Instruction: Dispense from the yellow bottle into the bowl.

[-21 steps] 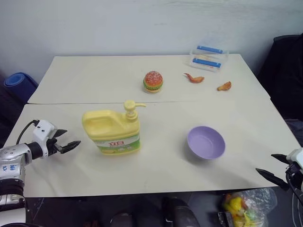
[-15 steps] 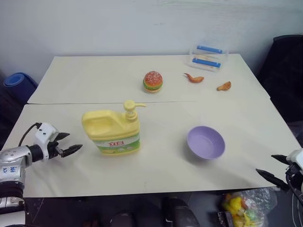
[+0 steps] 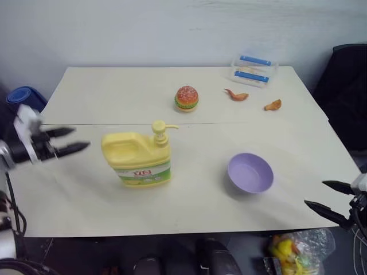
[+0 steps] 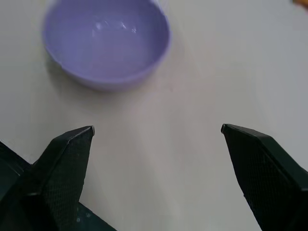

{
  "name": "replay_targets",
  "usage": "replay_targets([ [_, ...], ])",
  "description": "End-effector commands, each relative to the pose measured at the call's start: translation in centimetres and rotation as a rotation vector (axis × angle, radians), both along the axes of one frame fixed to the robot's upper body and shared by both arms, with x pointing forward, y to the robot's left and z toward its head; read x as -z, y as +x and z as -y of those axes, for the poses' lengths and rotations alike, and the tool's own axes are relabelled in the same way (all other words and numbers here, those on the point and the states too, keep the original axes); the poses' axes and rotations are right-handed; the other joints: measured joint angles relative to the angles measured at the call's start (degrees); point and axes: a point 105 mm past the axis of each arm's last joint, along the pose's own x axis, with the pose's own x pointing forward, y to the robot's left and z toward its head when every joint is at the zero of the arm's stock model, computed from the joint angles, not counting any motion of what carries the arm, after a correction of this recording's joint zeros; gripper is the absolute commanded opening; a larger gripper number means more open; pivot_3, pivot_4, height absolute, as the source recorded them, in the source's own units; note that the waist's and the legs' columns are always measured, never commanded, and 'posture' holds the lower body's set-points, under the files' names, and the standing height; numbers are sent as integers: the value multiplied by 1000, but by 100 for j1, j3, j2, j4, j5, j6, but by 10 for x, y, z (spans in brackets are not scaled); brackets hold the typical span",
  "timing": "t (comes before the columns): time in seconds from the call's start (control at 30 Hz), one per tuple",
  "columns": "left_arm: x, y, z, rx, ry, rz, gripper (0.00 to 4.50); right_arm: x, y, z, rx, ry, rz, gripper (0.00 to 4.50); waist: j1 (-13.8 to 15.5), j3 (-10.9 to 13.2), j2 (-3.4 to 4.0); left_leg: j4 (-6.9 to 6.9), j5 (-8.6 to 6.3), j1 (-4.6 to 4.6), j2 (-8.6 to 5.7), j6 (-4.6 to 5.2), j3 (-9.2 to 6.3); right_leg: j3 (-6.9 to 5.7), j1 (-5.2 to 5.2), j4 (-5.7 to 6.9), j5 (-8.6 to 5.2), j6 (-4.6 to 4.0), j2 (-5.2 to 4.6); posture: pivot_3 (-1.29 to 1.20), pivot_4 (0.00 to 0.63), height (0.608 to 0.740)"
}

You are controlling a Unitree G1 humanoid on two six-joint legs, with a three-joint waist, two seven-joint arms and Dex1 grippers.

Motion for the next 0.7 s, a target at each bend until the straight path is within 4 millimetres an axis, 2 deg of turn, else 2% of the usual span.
replay_targets([
  [0.03, -74, -29, 36, 241, -58, 131, 4500, -22, -3, -30, -99, -23, 36, 4431, -5, 0, -1, 9, -4, -4, 0, 2, 0, 1, 0, 3, 0, 0, 1, 0, 150, 740],
  [0.1, -105, -54, 72, 440, -45, 165, 4500, -21, -3, -52, -159, -48, 21, 4431, -8, -1, 2, 20, -11, -4, -1, 4, 4, 7, 0, 5, -1, 2, 5, 0, 150, 740],
  [0.13, -112, -68, 88, 534, -26, 163, 4500, -19, -4, -61, -185, -60, 14, 4431, -6, 0, 1, 22, -12, -5, -2, 5, 6, 10, 0, 7, -2, 4, 6, 0, 150, 740],
  [0.17, -112, -80, 104, 622, 17, 147, 4500, -14, -3, -70, -201, -75, 4, 4431, -6, 0, 1, 28, -12, -7, -2, 5, 4, 10, -1, 9, -2, 4, 8, 0, 150, 740],
  [0.23, -104, -92, 119, 704, 71, 105, 4500, -8, 0, -79, -203, -95, -2, 4431, -11, 0, 1, 35, -13, -5, -1, 4, 5, 16, -1, 18, -2, 5, 9, 0, 150, 740],
  [0.3, -71, -107, 134, 806, 232, 22, 4500, 2, 5, -92, -213, -134, -3, 4431, -30, 0, 4, 39, -13, 6, -3, 1, 5, 27, 0, 30, -5, 4, 9, 0, 150, 740],
  [0.37, -44, -114, 141, 856, 359, -31, 4500, 11, 10, -103, -217, -144, -2, 4431, -28, 3, 8, 38, -15, 22, -1, -6, -4, 51, 0, 45, -10, 0, 12, 0, 150, 740],
  [0.5, -17, -112, 144, 872, 458, -52, 4500, 30, 22, -115, -214, -167, 5, 4431, -22, 6, 0, 42, -7, 16, 7, -20, -2, 104, -4, 44, -12, -4, 42, 0, 150, 740],
  [0.7, -8, -101, 146, 875, 453, -22, 4500, 54, 44, -118, -170, -184, 12, 4431, -12, 5, -1, 39, -10, 8, 12, -23, 11, 105, -10, 36, -16, -10, 54, 0, 150, 740],
])
